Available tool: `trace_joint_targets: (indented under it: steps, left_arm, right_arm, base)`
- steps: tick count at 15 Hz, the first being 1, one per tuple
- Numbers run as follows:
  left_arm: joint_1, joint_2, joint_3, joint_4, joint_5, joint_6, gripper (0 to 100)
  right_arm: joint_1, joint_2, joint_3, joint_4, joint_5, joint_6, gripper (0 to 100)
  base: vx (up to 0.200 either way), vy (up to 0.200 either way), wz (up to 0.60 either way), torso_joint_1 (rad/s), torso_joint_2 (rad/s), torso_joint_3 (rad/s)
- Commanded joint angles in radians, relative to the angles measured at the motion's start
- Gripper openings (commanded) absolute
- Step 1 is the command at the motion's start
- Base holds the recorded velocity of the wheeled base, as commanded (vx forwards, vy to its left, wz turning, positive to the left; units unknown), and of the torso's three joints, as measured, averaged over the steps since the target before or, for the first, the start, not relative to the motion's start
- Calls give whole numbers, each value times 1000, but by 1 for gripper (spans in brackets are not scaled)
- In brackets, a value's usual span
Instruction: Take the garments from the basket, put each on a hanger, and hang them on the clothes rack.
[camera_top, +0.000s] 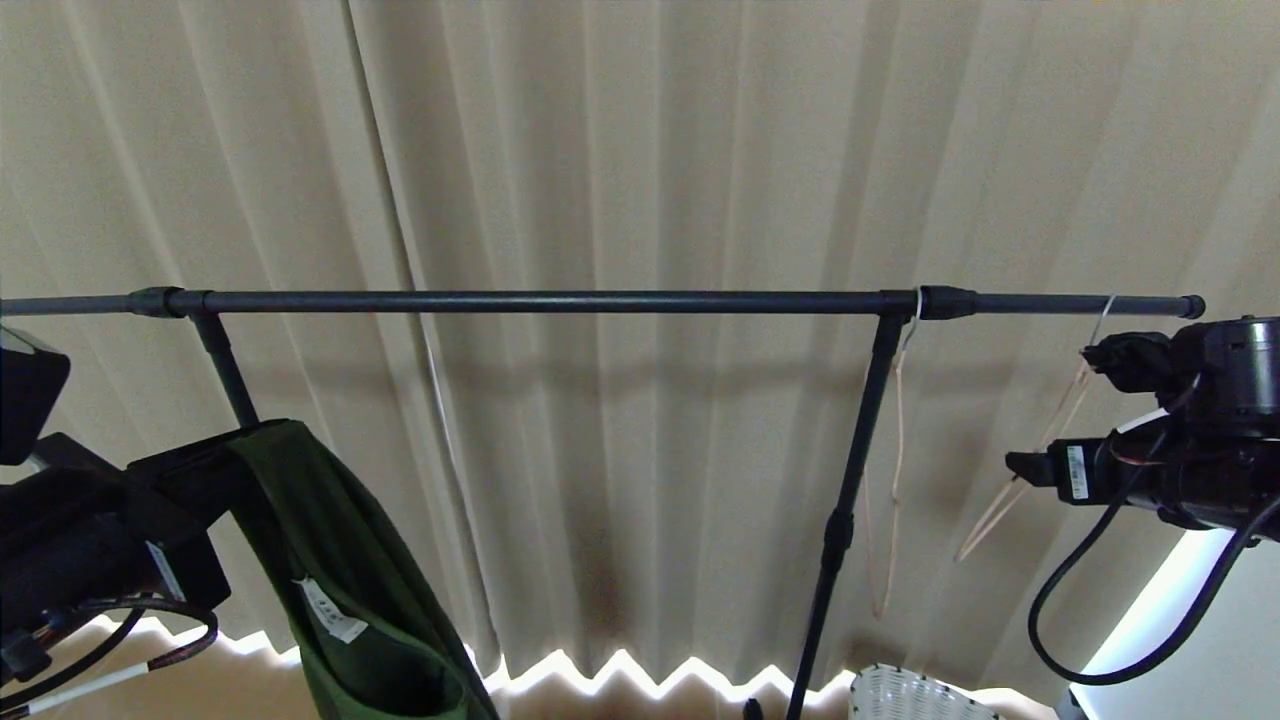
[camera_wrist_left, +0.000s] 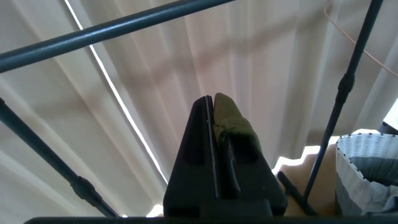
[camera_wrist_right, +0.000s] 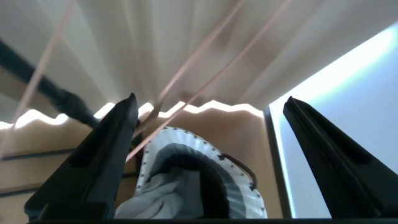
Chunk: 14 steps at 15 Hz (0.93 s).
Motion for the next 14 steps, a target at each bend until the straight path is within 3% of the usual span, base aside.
trace_joint_targets:
  steps: [1, 8, 14]
  left_arm:
    - [0, 2, 0, -1, 0, 0, 0]
    - [-2, 2, 8, -2, -1, 1, 0]
    - [-2, 1, 8, -2, -1, 1, 0]
  right_arm:
    - [-3, 4, 2, 1, -22, 0, 100]
    - [-37, -28, 34, 4, -21, 3, 100]
    - [-36, 19, 30, 0, -13, 58, 100]
  base:
    - [0, 0, 0, 0, 0, 0]
    - [0, 0, 0, 0, 0, 0]
    - [0, 0, 0, 0, 0, 0]
